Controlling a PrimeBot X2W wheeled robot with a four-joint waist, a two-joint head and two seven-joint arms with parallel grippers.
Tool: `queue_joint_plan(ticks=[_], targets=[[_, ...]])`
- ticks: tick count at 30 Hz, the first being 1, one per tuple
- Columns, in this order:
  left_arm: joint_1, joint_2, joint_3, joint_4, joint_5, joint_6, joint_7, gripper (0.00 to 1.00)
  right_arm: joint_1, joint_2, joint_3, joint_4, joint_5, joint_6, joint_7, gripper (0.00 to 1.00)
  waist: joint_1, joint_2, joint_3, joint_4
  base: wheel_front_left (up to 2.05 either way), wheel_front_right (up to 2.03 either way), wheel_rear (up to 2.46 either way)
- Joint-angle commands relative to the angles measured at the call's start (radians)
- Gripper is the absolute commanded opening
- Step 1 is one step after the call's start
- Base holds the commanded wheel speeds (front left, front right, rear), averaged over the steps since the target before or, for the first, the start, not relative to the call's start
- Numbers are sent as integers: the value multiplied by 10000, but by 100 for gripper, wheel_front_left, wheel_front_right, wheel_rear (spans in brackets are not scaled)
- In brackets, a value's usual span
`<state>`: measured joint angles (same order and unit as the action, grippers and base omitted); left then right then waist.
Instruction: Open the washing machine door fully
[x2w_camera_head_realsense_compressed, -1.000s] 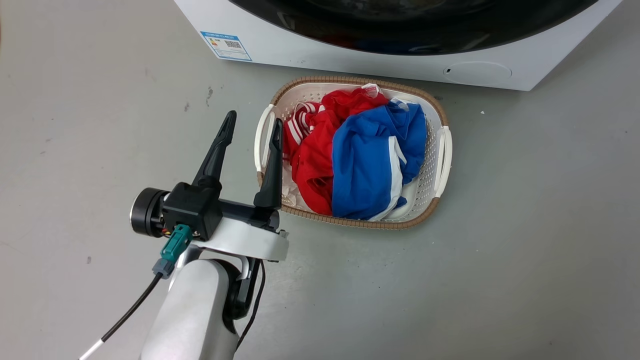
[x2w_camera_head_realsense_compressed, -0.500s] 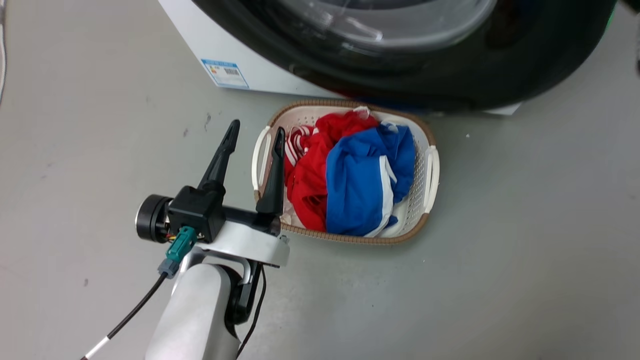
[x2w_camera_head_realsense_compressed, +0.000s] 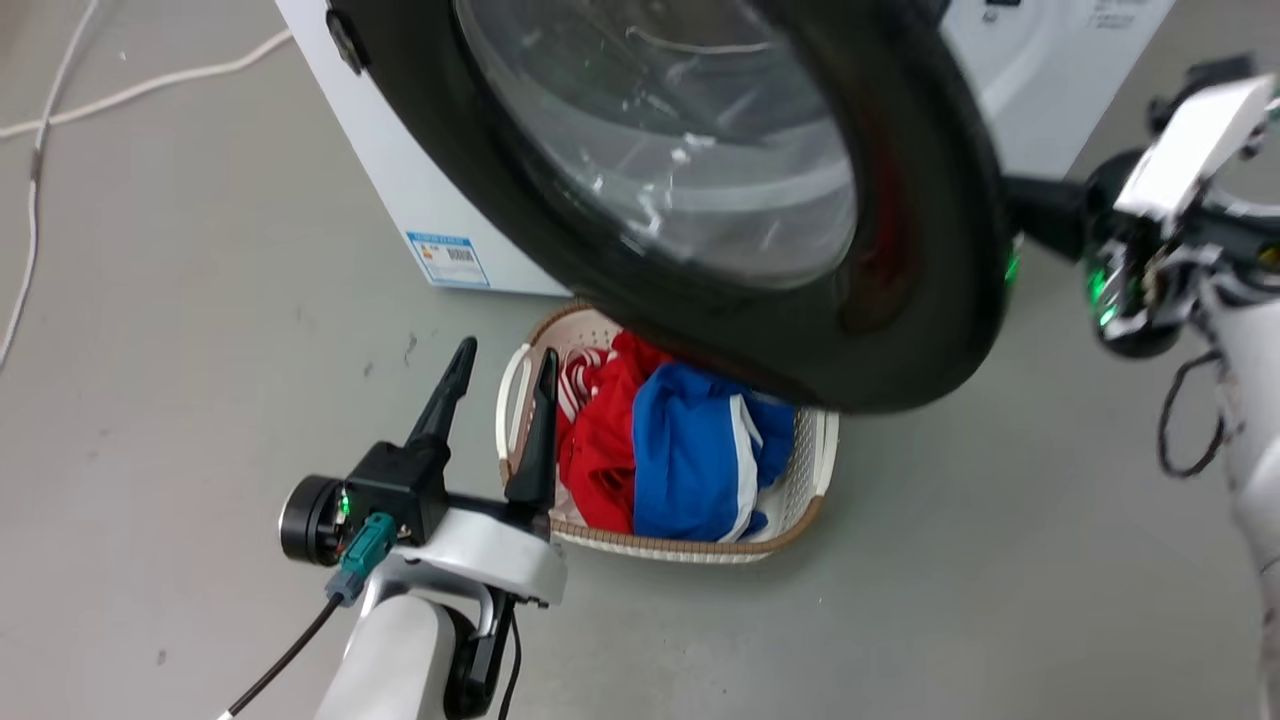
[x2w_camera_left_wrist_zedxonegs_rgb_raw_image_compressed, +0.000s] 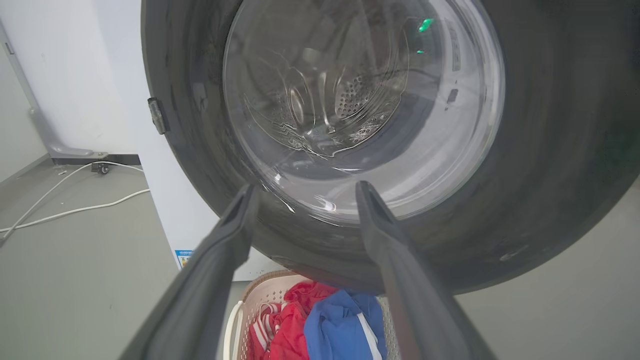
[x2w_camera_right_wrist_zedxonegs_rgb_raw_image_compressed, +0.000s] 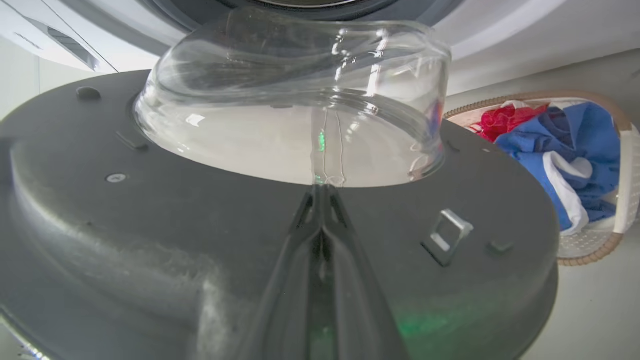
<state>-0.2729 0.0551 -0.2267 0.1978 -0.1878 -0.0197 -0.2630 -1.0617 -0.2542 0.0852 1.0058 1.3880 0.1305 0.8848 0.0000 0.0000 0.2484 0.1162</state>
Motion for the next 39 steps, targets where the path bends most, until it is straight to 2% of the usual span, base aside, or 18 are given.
queue_joint_plan(ticks=[1, 13, 21, 27, 31, 35, 39], targets=[[153, 40, 21, 41, -6, -39, -26, 100, 397, 215, 35, -198, 118, 4, 162, 0, 0, 0, -368, -50, 0, 0, 0], [856, 32, -72, 401, -155, -133, -26, 100, 3080, 1286, 297, -2566, 530, 4, 1356, 0, 0, 0, -1481, 25, 0, 0, 0], [1042, 39, -152, 565, -231, -123, -26, 100, 4171, 1865, 722, -3776, 554, 4, 1841, 0, 0, 0, -1797, 64, 0, 0, 0], [1123, 98, -155, 663, -291, -140, -26, 100, 4656, 2071, 1315, -4309, 717, 4, 1896, 0, 0, 0, -1912, 51, 0, 0, 0], [1147, 138, -181, 761, -339, -165, -26, 100, 4877, 2076, 1721, -4667, 945, 4, 1567, 0, 0, 0, -1986, 47, 0, 0, 0], [1196, 158, -161, 819, -377, -118, -26, 100, 5052, 2050, 2014, -4887, 1062, 4, 814, 0, 0, 0, -2056, -74, 0, 0, 0], [1245, 171, -164, 888, -447, -84, -26, 100, 5188, 2043, 1849, -5152, 1093, 4, -232, 0, 0, 0, -2169, -215, 0, 0, 0]])
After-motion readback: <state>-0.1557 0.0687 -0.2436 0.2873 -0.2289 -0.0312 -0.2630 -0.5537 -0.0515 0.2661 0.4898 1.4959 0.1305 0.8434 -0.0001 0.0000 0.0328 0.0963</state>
